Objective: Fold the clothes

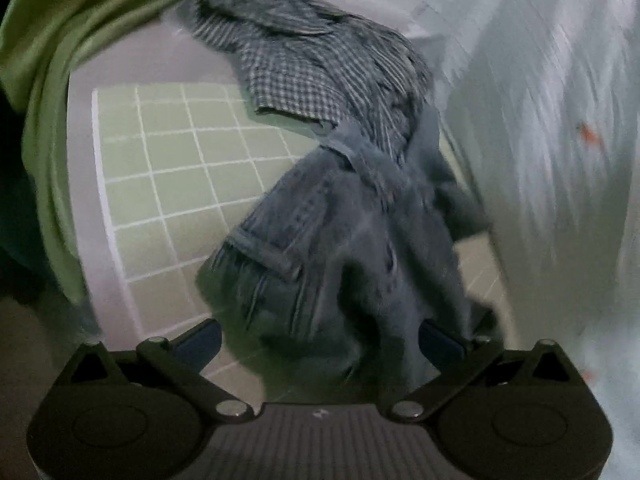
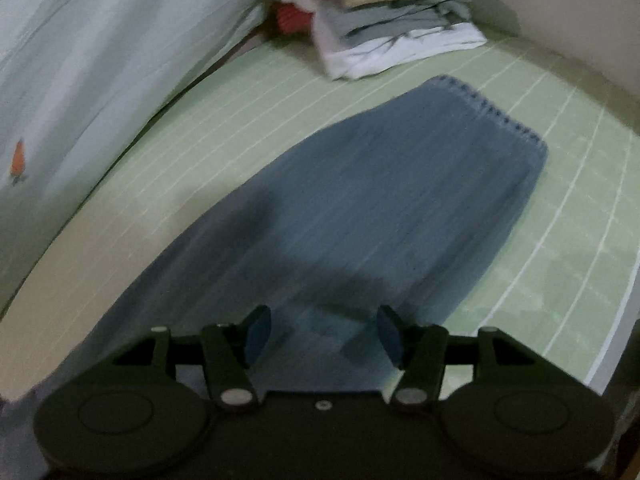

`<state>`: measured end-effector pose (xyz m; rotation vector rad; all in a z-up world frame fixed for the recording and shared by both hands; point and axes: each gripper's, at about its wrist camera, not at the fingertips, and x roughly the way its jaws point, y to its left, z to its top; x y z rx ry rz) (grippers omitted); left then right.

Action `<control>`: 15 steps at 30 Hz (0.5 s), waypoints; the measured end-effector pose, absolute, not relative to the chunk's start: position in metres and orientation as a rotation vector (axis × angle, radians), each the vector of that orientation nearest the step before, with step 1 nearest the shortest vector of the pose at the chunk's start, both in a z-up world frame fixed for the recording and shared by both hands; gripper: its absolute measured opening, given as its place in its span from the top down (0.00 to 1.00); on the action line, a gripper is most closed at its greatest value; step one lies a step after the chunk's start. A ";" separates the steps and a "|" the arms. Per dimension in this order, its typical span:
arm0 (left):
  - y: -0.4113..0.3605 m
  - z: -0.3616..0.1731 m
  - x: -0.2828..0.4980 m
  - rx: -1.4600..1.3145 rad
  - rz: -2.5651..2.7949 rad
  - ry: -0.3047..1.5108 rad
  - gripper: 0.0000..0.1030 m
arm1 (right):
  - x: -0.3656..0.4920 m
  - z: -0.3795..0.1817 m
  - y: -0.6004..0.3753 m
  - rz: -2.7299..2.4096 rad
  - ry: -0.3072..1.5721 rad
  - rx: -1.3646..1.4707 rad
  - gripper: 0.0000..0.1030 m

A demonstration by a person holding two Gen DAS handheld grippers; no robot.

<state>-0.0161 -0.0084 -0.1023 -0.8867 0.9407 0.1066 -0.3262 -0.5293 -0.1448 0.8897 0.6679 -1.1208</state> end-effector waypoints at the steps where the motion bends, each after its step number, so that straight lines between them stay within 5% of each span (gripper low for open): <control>1: -0.003 -0.107 -0.014 -0.950 0.118 0.935 0.00 | -0.322 -0.145 -0.524 -1.112 0.671 0.890 0.40; 7: 0.012 -0.140 0.011 -1.155 0.186 0.992 0.05 | -0.312 -0.148 -0.509 -1.108 0.674 0.912 0.37; 9: 0.013 -0.143 0.020 -1.149 0.201 1.014 0.21 | -0.309 -0.148 -0.508 -1.113 0.679 0.906 0.37; 12: 0.013 -0.139 0.036 -1.085 0.206 1.023 0.67 | -0.303 -0.148 -0.505 -1.109 0.689 0.898 0.37; 15: 0.017 -0.127 0.061 -1.062 0.160 0.969 0.79 | -0.296 -0.149 -0.502 -1.102 0.701 0.892 0.37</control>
